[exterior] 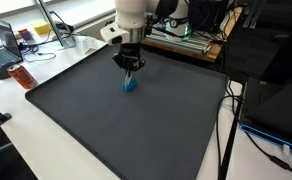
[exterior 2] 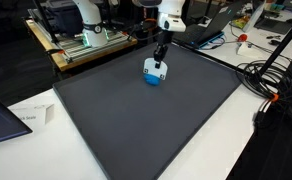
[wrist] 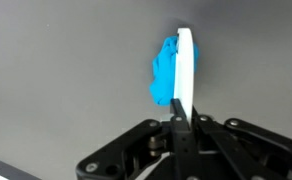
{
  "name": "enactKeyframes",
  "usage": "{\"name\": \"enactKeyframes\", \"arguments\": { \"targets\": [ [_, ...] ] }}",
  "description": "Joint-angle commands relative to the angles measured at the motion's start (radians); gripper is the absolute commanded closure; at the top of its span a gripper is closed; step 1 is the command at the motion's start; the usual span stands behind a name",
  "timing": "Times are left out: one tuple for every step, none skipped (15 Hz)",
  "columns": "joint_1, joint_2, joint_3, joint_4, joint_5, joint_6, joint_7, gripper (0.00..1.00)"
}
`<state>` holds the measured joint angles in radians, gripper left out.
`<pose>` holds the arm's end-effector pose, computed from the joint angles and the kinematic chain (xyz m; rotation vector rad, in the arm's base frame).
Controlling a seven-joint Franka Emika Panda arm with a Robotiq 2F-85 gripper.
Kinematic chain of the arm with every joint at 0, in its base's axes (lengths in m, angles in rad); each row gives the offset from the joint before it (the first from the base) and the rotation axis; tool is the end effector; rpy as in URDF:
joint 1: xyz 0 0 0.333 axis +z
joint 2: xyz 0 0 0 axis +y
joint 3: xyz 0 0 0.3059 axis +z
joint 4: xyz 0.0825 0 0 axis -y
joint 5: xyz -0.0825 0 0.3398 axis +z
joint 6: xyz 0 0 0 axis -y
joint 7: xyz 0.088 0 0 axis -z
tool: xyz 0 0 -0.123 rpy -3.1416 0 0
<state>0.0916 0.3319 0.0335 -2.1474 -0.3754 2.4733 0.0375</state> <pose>0.5355 0.0646 0.2549 2.8686 0.5550 0.0199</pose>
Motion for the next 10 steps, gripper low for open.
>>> {"name": "enactKeyframes", "arguments": {
  "targets": [
    [-0.002, 0.038, -0.014, 0.022, 0.008, 0.011, -0.041, 0.99],
    [-0.007, 0.042, -0.012, 0.021, 0.016, 0.014, -0.055, 0.99],
    [-0.012, 0.048, -0.011, 0.019, 0.02, 0.019, -0.065, 0.99],
    [-0.017, 0.053, -0.01, 0.017, 0.027, 0.022, -0.078, 0.99],
    [-0.026, 0.061, -0.005, 0.015, 0.041, 0.029, -0.099, 0.99],
    [-0.032, 0.068, -0.003, 0.015, 0.051, 0.033, -0.113, 0.99],
    [-0.04, 0.074, 0.001, 0.013, 0.066, 0.041, -0.132, 0.99],
    [-0.047, 0.08, 0.004, 0.012, 0.081, 0.05, -0.149, 0.99],
    [-0.058, 0.087, 0.011, 0.012, 0.107, 0.056, -0.178, 0.99],
    [-0.065, 0.093, 0.014, 0.013, 0.127, 0.059, -0.199, 0.99]
  ]
}}
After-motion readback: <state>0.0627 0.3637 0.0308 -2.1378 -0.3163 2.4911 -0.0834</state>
